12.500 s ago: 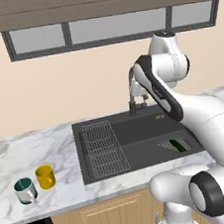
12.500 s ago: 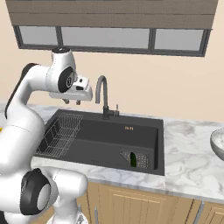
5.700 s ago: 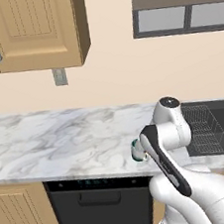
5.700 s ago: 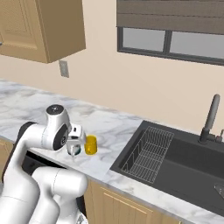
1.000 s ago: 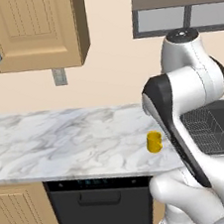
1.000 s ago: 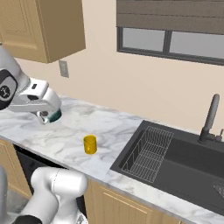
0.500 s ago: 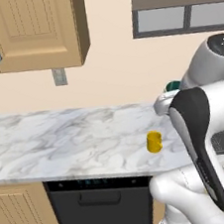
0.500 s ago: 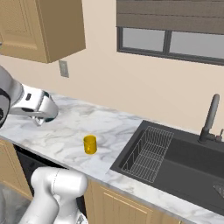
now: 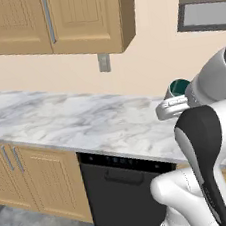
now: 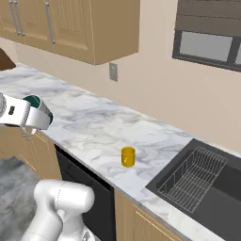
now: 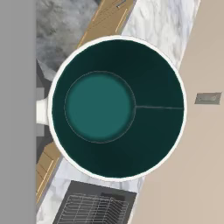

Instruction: Clear the mugs and bowl far away from the sink.

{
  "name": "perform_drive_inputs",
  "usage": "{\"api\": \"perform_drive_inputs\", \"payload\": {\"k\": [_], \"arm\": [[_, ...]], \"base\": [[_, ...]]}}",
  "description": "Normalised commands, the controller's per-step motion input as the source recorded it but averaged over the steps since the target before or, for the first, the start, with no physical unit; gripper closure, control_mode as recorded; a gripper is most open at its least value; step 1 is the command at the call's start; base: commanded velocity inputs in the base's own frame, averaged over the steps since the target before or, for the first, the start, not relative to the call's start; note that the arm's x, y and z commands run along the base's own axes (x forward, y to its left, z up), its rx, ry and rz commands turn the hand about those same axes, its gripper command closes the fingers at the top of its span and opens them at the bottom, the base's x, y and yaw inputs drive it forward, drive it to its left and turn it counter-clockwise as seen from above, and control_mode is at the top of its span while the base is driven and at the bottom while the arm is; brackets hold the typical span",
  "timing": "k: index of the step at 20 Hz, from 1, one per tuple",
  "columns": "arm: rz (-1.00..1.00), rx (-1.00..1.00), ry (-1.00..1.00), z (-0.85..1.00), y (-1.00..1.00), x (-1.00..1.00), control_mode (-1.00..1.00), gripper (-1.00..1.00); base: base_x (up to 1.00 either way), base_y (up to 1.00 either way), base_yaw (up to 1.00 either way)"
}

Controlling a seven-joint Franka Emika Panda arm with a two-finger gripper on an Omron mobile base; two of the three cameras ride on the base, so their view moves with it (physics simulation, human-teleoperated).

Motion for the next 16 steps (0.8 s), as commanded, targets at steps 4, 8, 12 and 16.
{"api": "perform_drive_inputs", "payload": {"k": [4, 8, 12, 16], "arm": [[0.0, 0.0, 0.0, 0.0, 0.0, 0.0, 1.0, 1.0], [0.0, 0.0, 0.0, 0.0, 0.0, 0.0, 1.0, 1.0], [0.0, 0.0, 0.0, 0.0, 0.0, 0.0, 1.0, 1.0], [0.0, 0.0, 0.0, 0.0, 0.0, 0.0, 1.0, 1.0]], "base": [[-0.01, 0.43, 0.96], [0.0, 0.03, 1.0], [-0.2, 0.55, 0.92], [-0.99, 1.0, 0.45]]}}
